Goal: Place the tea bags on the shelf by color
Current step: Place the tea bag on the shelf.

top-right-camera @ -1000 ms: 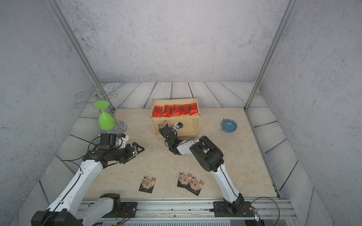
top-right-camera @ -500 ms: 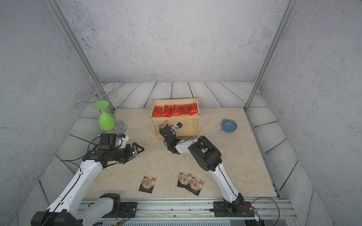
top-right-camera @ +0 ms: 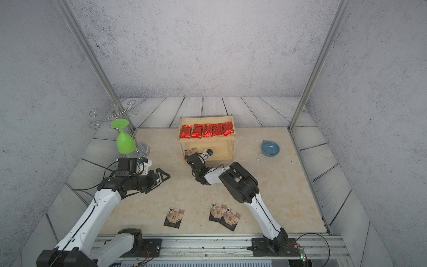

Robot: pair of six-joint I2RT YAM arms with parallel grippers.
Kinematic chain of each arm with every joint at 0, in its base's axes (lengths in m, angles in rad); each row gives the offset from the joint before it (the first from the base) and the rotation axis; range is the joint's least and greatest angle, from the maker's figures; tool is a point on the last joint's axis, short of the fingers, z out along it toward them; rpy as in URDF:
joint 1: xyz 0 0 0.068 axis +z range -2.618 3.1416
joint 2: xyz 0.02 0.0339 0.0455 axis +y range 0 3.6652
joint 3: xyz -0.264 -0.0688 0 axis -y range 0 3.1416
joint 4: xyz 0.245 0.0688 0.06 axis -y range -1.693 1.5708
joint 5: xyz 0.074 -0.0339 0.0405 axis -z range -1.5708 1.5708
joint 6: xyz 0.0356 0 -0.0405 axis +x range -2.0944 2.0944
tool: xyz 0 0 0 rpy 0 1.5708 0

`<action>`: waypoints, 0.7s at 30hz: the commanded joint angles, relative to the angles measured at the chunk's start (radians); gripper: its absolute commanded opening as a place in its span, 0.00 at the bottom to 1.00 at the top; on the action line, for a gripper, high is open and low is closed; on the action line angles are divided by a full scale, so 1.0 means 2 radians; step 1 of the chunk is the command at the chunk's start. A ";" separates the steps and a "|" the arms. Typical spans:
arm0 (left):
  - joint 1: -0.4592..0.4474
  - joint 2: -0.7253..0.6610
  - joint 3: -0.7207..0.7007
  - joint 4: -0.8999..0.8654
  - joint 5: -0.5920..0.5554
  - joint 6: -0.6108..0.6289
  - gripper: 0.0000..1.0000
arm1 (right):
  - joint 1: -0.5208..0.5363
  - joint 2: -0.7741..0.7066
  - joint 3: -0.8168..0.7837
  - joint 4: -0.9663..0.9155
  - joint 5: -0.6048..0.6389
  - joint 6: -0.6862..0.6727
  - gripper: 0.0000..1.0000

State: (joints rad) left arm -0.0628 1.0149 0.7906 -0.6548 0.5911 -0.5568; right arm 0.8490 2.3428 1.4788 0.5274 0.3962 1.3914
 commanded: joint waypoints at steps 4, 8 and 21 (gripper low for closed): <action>0.001 -0.006 0.007 -0.002 0.006 0.005 0.87 | 0.004 -0.006 -0.005 -0.014 0.007 0.006 0.18; 0.001 -0.005 0.007 -0.001 0.005 0.005 0.87 | 0.005 -0.007 -0.013 -0.012 0.002 0.010 0.21; 0.002 0.001 0.006 0.001 0.004 0.003 0.87 | 0.012 -0.045 -0.031 -0.079 0.004 0.006 0.41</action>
State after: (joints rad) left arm -0.0628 1.0153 0.7906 -0.6537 0.5945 -0.5571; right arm 0.8642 2.2845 1.4353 0.4629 0.3958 1.4059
